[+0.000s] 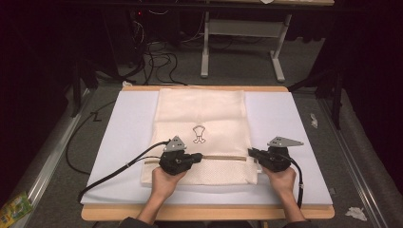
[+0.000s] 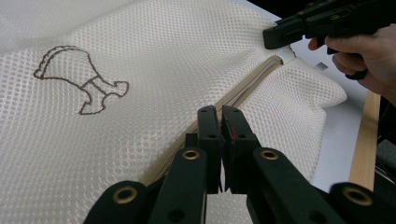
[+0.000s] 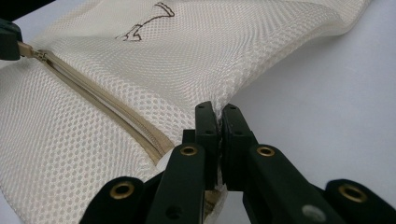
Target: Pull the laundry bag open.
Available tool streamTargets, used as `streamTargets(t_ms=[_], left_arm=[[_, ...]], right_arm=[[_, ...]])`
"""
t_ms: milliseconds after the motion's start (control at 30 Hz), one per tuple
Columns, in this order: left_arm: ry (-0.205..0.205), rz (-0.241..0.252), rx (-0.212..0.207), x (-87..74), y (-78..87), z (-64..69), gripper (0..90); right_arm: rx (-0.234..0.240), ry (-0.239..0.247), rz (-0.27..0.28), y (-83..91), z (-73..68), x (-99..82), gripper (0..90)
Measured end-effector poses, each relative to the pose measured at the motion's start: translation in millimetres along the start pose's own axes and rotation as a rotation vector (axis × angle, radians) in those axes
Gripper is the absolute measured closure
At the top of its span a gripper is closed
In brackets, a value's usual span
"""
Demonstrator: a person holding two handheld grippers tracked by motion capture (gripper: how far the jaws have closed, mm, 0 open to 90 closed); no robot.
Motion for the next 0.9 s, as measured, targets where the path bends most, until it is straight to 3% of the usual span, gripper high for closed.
streamTargets(t_ms=[900], left_arm=[[0.017,0.022,0.023,-1.0,15.4,-10.2,87.2]], right_arm=[[-0.004,-0.008,-0.003,0.4,2.8,-2.8,88.3]])
Point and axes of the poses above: each handheld gripper's, and its own axes: y roughly backward along the jaws, x roughly out of its top, z roughly to its right, the point moved 4 cm from there along -y, roughly forward along the jaws, and after that the axes turned 8 degrees about y, right-handed, at the moved point
